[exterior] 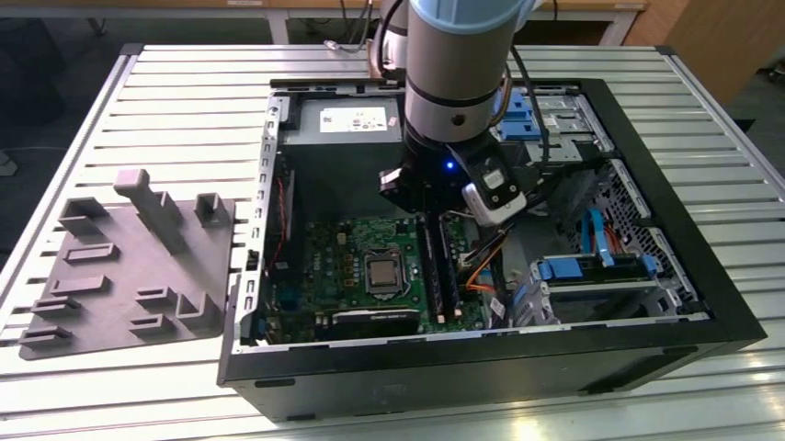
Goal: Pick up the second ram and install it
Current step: 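Press down the second ram until it locks into place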
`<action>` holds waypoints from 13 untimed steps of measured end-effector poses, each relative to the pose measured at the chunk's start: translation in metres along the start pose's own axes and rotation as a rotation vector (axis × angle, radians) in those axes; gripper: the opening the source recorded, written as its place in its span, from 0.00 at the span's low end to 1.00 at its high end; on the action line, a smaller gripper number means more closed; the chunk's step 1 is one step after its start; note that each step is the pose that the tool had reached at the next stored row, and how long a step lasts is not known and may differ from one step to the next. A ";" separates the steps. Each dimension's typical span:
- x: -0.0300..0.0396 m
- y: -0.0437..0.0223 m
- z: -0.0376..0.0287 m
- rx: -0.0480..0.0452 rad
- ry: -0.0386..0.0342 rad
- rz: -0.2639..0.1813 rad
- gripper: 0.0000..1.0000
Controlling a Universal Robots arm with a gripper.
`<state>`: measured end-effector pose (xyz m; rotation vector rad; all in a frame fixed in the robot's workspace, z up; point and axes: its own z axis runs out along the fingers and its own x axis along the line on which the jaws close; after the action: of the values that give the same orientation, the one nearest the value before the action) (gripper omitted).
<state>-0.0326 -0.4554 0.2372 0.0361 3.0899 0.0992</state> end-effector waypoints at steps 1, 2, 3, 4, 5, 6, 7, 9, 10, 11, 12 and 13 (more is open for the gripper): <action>0.0000 0.0000 0.0000 0.0000 0.0000 0.000 0.11; 0.0000 0.0000 0.0000 0.0000 0.0000 0.000 0.11; 0.0000 0.0001 0.0000 0.0000 0.0000 0.000 0.11; 0.0000 0.0001 0.0001 0.0002 0.0001 0.000 0.11; 0.0000 0.0001 0.0004 0.0001 0.0000 0.000 0.11; 0.0000 0.0001 0.0009 -0.0001 0.0000 0.000 0.11; 0.0001 0.0000 0.0013 0.0000 0.0000 0.000 0.11; 0.0001 -0.0001 0.0022 0.0000 0.0000 0.000 0.11; 0.0001 -0.0001 0.0027 0.0000 0.0000 0.000 0.11; 0.0002 -0.0001 0.0032 -0.0001 -0.0001 0.000 0.11; 0.0002 -0.0002 0.0036 0.0000 0.0000 0.000 0.11; 0.0002 -0.0002 0.0040 0.0001 0.0000 0.000 0.11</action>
<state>-0.0326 -0.4553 0.2331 0.0364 3.0899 0.0990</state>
